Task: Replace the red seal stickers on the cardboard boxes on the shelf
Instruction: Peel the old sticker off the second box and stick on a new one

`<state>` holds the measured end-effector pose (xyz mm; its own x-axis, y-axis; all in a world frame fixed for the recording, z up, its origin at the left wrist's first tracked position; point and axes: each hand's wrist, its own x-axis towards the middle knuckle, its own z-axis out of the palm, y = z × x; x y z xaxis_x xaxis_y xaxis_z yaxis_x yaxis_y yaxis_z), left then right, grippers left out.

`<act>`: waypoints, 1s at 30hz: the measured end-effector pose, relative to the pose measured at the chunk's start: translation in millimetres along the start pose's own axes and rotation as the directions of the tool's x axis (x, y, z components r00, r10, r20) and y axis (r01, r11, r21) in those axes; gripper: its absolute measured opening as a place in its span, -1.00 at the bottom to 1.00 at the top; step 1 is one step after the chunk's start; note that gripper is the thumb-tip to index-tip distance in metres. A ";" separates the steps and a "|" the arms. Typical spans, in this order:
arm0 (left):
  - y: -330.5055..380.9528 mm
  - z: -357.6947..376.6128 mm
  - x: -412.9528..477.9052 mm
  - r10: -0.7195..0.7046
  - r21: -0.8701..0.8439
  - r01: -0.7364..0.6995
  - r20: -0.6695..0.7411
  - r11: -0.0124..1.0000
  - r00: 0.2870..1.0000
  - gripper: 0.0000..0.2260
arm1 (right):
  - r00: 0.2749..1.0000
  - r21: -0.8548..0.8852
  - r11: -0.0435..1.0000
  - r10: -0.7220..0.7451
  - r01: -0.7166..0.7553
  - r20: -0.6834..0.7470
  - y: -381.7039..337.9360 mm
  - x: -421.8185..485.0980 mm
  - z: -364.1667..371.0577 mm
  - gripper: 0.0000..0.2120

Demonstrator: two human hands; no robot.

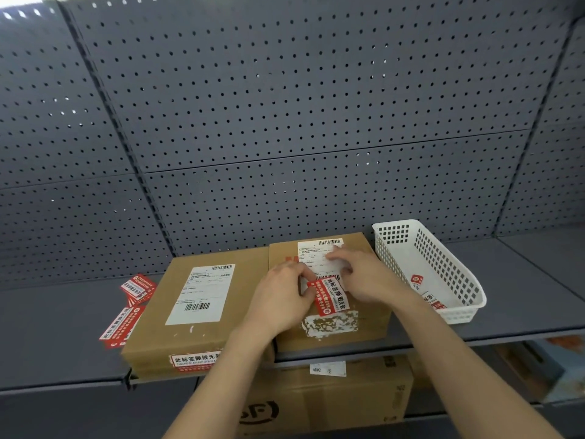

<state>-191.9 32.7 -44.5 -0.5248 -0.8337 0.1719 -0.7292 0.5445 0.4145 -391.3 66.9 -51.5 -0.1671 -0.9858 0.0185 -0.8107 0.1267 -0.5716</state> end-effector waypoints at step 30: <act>-1.7 -1.6 -1.0 -0.087 -0.129 0.088 0.012 0.988 0.996 -0.81 | 0.991 0.124 0.988 -0.079 0.093 -0.112 -2.8 6.5 13.4 -0.95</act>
<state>-189.5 32.5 -43.9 -0.4645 -0.8768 0.1242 -0.7100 0.4525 0.5396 -382.6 58.7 -60.7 -0.1639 -0.9741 0.1555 -0.7467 0.0194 -0.6649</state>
